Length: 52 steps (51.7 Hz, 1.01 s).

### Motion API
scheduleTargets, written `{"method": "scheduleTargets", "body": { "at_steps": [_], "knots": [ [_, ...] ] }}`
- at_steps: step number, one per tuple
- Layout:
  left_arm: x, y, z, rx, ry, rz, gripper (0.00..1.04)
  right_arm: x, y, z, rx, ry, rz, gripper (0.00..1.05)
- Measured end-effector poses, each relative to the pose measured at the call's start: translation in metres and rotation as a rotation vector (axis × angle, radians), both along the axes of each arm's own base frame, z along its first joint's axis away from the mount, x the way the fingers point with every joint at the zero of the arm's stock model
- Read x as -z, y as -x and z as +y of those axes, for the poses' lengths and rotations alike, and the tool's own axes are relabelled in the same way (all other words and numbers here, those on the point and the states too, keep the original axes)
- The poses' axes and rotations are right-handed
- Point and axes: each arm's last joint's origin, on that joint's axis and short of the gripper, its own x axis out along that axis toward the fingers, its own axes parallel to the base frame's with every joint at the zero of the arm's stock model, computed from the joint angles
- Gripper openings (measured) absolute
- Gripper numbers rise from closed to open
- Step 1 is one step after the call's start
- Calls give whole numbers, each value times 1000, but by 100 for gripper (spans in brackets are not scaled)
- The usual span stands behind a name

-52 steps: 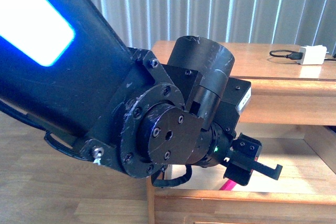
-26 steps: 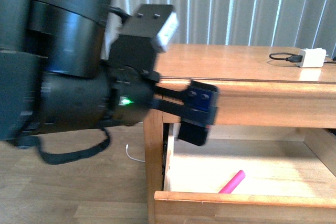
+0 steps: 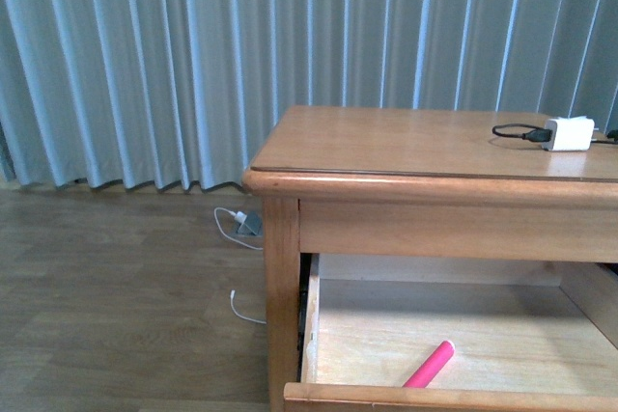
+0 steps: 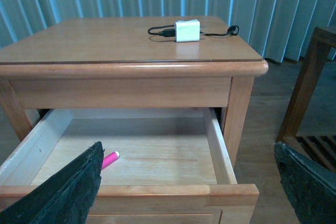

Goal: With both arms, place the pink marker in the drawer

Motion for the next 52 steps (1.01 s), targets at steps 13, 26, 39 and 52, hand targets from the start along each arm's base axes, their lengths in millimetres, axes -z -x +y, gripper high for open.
{"method": "scheduleTargets", "body": {
  "at_steps": [13, 26, 39, 52],
  "knots": [
    [13, 19, 19, -79, 101, -38, 99, 0, 0, 0, 0, 0, 0, 96],
    [18, 24, 14, -46, 8, -132, 75, 0, 0, 0, 0, 0, 0, 96],
    [25, 34, 5, -37, -27, -143, 32, 0, 0, 0, 0, 0, 0, 96],
    [29, 40, -6, -34, -38, -168, 4, 0, 0, 0, 0, 0, 0, 96]
  ]
}}
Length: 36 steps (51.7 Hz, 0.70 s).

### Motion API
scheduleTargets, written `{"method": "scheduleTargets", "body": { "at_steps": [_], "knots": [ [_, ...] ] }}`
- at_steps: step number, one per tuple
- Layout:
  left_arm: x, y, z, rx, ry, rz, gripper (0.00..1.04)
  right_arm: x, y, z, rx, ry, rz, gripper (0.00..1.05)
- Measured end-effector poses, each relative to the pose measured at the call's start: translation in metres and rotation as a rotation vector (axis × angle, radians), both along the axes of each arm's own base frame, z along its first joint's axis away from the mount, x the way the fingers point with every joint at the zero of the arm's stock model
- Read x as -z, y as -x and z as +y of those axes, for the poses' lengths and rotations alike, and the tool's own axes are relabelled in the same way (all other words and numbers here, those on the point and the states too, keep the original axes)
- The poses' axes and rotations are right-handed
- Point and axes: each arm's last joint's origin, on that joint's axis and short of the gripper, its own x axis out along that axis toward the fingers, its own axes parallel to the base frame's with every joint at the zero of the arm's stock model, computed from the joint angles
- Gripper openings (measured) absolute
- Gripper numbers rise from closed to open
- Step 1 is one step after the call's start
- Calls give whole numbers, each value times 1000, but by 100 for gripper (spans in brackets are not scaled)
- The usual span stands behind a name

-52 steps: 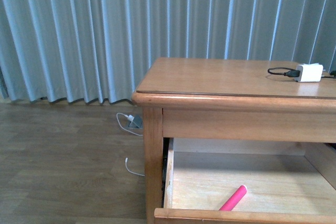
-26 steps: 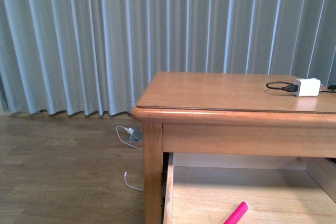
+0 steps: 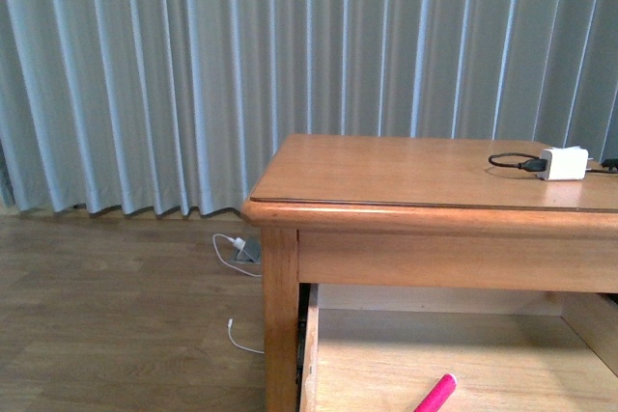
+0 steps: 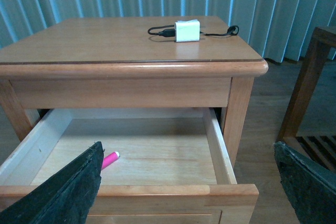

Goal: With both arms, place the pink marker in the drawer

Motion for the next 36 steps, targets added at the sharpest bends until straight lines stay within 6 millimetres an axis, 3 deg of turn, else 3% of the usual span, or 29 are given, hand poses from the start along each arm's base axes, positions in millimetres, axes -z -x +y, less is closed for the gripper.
{"method": "scheduleTargets", "body": {
  "at_steps": [36],
  "knots": [
    [3, 22, 0, -2, -1, 3, 4, 0, 0, 0, 1, 0, 0, 96]
  ]
}}
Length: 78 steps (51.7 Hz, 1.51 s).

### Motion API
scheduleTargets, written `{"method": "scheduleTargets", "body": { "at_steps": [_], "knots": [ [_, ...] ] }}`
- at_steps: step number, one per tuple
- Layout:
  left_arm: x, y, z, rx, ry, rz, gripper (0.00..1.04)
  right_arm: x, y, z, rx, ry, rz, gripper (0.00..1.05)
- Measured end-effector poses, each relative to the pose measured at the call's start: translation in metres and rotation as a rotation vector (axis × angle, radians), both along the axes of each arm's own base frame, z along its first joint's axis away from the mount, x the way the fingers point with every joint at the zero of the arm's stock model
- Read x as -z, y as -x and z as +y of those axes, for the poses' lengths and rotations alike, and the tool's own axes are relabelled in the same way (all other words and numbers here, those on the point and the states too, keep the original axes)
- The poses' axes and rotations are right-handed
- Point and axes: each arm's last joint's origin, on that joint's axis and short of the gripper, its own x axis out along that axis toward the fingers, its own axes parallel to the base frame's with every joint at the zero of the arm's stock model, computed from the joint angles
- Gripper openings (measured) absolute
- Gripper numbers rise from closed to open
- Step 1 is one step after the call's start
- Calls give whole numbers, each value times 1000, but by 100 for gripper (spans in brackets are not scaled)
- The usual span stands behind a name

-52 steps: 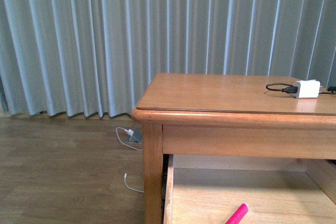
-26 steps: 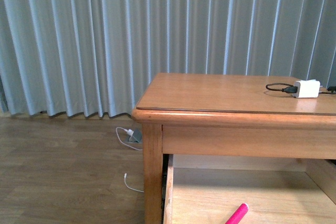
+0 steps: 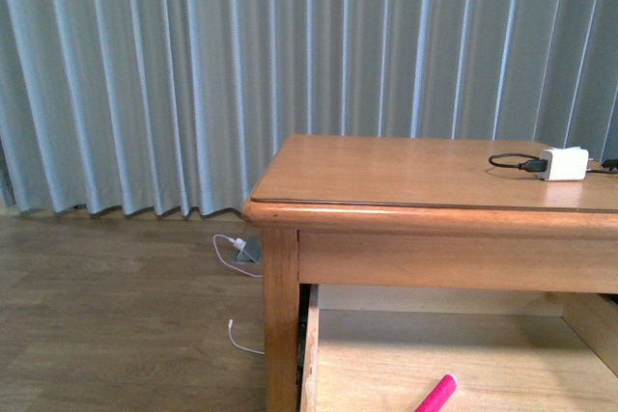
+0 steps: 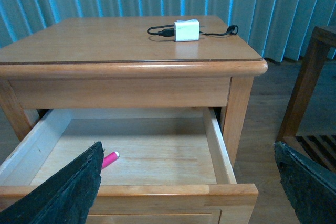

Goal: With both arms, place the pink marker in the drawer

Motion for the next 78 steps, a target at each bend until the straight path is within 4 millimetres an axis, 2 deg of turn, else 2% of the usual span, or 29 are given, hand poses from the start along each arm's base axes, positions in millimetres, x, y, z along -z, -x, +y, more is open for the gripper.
{"method": "scheduleTargets", "body": {
  "at_steps": [11, 22, 26, 38, 45, 52, 58, 70, 78],
  "knots": [
    [0, 0, 0, 0, 0, 0, 6, 0, 0, 0, 0, 0, 0, 96],
    [0, 0, 0, 0, 0, 0, 43, 1, 0, 0, 20, 11, 12, 96],
    [0, 0, 0, 0, 0, 0, 62, 9, 1, 4, 34, 63, 158, 96],
    [0, 0, 0, 0, 0, -1, 100, 27, -7, -1, -82, 3, 583, 96],
    [0, 0, 0, 0, 0, -1, 99, 30, -27, -7, -106, -30, 694, 96],
    [0, 0, 0, 0, 0, -1, 99, 35, -59, -7, -112, -2, 771, 96],
    [0, 0, 0, 0, 0, -1, 99, 44, -82, 5, -141, 32, 835, 96],
    [0, 0, 0, 0, 0, -1, 99, 53, -112, 25, -122, 84, 840, 96],
    [0, 0, 0, 0, 0, -1, 99, 60, -127, 31, -93, 99, 826, 96]
  ]
}}
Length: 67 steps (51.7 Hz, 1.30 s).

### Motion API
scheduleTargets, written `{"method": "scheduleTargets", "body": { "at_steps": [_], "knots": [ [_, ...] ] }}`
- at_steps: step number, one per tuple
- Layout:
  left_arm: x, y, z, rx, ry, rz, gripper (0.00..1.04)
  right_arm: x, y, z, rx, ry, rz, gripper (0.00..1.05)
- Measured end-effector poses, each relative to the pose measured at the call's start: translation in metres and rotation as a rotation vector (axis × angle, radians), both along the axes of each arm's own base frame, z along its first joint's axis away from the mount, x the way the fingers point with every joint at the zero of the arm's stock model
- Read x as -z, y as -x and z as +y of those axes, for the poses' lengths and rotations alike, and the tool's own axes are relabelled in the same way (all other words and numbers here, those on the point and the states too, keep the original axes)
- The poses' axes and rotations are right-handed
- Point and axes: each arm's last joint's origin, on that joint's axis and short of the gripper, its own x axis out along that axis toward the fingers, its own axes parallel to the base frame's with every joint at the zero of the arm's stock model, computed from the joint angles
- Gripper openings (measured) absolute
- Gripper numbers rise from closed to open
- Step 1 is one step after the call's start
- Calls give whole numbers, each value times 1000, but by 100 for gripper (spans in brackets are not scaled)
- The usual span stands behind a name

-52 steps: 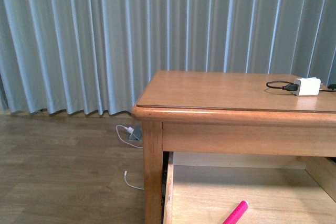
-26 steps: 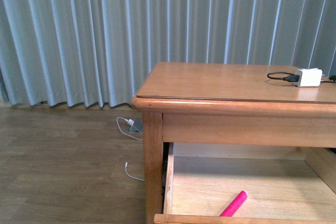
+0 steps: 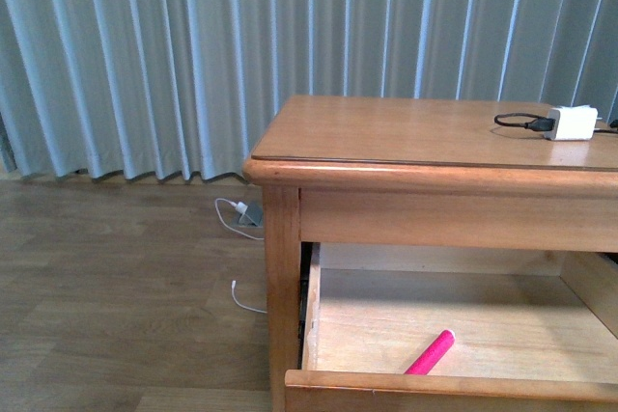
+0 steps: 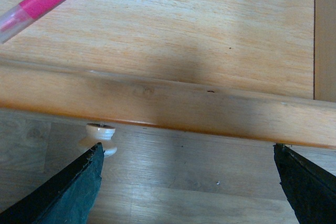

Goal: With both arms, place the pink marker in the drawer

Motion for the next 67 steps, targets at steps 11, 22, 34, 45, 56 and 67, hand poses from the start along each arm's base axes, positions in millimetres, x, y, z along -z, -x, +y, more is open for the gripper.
{"method": "scheduleTargets", "body": {
  "at_steps": [11, 22, 34, 45, 56, 67],
  "knots": [
    [0, 0, 0, 0, 0, 0, 99, 5, -27, 5, 32, -8, -57, 96],
    [0, 0, 0, 0, 0, 0, 99, 8, -69, 10, 97, -67, -190, 96],
    [0, 0, 0, 0, 0, 0, 99, 24, -101, 15, 104, -105, -359, 96],
    [0, 0, 0, 0, 0, 0, 99, 36, -117, 17, 108, -118, -433, 96],
    [0, 0, 0, 0, 0, 0, 99, 43, -126, 18, 118, -117, -463, 96],
    [0, 0, 0, 0, 0, 0, 99, 47, -132, 16, 115, -101, -471, 96]
  ]
}}
